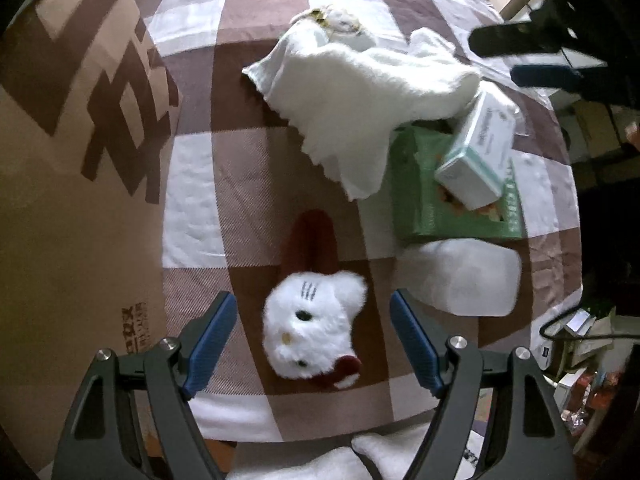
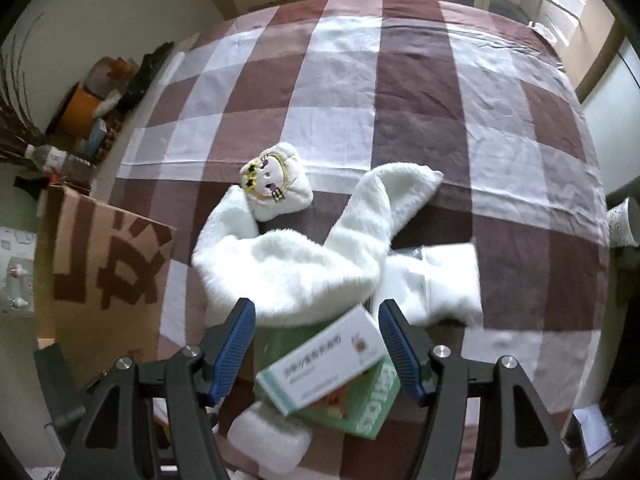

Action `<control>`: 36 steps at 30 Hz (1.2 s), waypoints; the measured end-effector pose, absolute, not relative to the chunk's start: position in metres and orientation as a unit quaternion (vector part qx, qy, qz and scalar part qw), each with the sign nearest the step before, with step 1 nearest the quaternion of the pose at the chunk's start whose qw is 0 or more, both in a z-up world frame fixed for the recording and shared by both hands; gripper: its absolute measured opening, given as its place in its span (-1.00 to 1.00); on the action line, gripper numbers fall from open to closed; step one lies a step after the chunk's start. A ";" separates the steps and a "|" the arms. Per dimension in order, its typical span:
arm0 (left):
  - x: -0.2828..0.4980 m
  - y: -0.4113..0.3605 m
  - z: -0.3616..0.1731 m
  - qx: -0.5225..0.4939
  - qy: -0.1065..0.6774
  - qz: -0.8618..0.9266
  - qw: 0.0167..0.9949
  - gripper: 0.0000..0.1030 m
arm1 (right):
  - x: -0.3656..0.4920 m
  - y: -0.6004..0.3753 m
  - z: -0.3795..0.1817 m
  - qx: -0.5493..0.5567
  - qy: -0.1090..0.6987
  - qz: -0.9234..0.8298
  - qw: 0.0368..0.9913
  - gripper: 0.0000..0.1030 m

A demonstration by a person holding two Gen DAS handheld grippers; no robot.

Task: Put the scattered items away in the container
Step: 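Close the left tool on the plush cat while the right tool grasps the fluffy white toy, then lift the plush cat with the left tool while the right tool lifts the fluffy toy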

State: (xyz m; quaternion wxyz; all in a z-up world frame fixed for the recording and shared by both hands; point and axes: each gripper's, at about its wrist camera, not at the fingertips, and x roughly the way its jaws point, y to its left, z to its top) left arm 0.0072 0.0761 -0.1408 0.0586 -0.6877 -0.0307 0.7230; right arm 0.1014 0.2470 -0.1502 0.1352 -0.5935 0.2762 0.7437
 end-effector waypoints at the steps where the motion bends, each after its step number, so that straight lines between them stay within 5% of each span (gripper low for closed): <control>1: 0.007 0.075 -0.145 -0.691 -0.033 0.720 0.059 0.55 | 0.098 0.248 -0.155 -0.597 0.274 0.742 0.134 0.28; 6: 0.011 0.073 -0.166 -0.705 -0.040 0.705 0.060 0.47 | 0.082 0.248 -0.177 -0.621 0.249 0.732 0.127 0.28; 11: 0.009 0.071 -0.182 -0.720 -0.039 0.690 0.057 -0.02 | 0.074 0.242 -0.192 -0.639 0.240 0.723 0.106 0.25; 13: 0.008 0.070 -0.184 -0.722 -0.040 0.689 0.057 -0.07 | 0.073 0.240 -0.198 -0.641 0.245 0.720 0.102 0.10; 18: 0.006 0.071 -0.182 -0.720 -0.034 0.690 0.057 -0.12 | 0.073 0.236 -0.208 -0.645 0.247 0.716 0.099 -0.47; 21: 0.005 0.069 -0.177 -0.718 -0.041 0.693 0.057 -0.14 | 0.073 0.233 -0.206 -0.636 0.243 0.726 0.097 -0.62; 36: 0.005 0.068 -0.116 -0.683 -0.059 0.724 0.083 -0.14 | 0.112 0.234 -0.120 -0.557 0.271 0.777 0.116 -0.68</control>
